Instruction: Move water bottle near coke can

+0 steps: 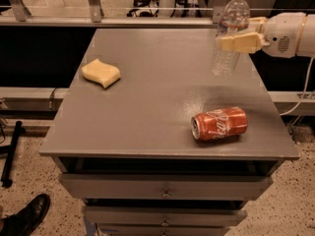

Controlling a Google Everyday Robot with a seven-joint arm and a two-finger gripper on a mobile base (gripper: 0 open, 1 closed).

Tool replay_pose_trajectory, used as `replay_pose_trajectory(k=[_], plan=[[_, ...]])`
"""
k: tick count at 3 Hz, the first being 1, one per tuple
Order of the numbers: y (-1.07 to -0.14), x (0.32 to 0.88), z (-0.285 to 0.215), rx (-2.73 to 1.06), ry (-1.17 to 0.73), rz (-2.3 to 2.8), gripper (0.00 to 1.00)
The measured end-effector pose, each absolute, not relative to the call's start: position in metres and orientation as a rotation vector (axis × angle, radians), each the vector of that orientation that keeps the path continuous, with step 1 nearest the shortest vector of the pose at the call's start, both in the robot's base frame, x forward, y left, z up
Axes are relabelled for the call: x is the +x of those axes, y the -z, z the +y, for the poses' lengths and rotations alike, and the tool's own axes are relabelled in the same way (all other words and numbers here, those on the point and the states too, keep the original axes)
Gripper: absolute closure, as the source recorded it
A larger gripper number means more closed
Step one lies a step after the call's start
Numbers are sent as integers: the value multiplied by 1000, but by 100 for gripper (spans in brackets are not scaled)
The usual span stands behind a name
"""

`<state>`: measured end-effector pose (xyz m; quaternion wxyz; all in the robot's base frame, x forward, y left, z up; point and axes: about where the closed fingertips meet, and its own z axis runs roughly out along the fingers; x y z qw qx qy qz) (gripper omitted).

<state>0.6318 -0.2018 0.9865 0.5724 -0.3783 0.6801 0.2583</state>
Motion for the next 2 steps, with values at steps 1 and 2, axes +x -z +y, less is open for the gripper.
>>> replay_pose_trajectory(k=[1, 2], plan=[[-977, 613, -203, -880, -644, 1602, 100], [-968, 595, -209, -888, -666, 1611, 100]])
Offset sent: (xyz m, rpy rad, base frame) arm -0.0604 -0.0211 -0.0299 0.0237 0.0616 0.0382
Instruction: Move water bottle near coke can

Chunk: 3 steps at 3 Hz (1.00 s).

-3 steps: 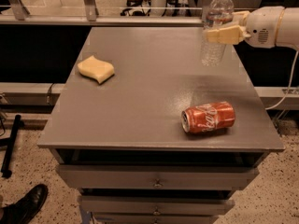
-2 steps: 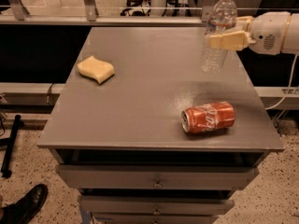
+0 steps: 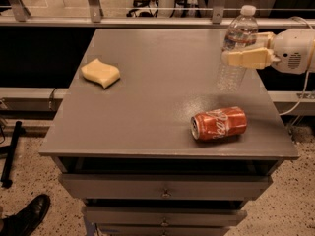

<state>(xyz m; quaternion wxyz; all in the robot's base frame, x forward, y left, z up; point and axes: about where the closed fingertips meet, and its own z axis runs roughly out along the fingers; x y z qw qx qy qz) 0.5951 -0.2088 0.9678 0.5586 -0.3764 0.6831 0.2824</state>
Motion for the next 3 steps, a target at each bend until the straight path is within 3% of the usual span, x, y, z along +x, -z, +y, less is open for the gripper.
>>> replay_pose_trajectory(k=[3], plan=[[-938, 563, -218, -972, -711, 1565, 97]])
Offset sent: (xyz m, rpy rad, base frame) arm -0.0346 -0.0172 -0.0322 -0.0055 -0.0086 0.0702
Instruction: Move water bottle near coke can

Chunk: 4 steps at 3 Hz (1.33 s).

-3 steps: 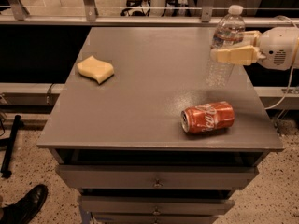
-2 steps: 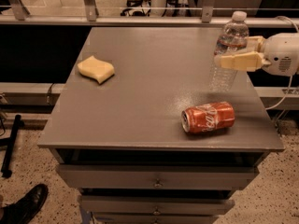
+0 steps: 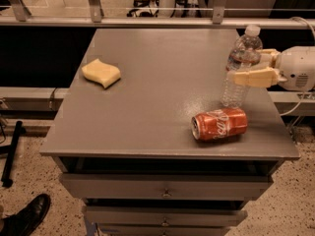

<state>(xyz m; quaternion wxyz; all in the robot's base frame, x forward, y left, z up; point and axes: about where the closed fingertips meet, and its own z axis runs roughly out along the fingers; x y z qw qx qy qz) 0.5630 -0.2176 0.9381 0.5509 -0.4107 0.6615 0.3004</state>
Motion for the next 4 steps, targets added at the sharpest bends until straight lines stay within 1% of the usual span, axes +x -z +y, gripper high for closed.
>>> replay_pose_trajectory(k=[3, 4], plan=[[-921, 542, -216, -1045, -748, 1519, 28], [-916, 537, -214, -1061, -765, 1504, 0]])
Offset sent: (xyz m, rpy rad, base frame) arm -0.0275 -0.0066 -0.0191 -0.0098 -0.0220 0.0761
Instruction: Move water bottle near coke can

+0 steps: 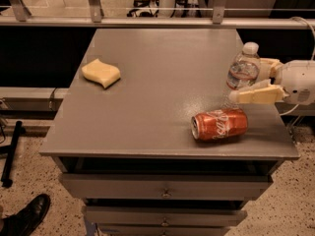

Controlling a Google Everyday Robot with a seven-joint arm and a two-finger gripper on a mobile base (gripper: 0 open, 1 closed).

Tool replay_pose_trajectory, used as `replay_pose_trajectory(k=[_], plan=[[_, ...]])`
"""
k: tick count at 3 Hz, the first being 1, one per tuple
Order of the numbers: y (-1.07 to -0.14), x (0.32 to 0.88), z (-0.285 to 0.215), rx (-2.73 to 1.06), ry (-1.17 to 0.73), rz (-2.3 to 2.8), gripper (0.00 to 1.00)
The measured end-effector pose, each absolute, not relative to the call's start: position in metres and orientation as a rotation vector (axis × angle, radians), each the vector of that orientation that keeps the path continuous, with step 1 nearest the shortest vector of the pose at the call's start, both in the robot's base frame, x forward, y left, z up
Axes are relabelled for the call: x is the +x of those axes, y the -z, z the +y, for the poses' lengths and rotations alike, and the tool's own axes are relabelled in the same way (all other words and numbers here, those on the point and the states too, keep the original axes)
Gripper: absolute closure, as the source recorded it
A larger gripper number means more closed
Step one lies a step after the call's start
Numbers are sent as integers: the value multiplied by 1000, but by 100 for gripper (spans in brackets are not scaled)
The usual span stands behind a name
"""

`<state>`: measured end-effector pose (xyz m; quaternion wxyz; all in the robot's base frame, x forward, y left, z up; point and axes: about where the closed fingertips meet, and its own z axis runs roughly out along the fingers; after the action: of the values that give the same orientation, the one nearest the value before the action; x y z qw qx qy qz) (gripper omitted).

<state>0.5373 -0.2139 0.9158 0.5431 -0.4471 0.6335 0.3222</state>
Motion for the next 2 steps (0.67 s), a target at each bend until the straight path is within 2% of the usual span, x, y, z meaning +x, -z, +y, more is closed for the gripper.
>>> replay_pose_trajectory(k=[2], plan=[[-930, 535, -226, -1084, -732, 1501, 0]])
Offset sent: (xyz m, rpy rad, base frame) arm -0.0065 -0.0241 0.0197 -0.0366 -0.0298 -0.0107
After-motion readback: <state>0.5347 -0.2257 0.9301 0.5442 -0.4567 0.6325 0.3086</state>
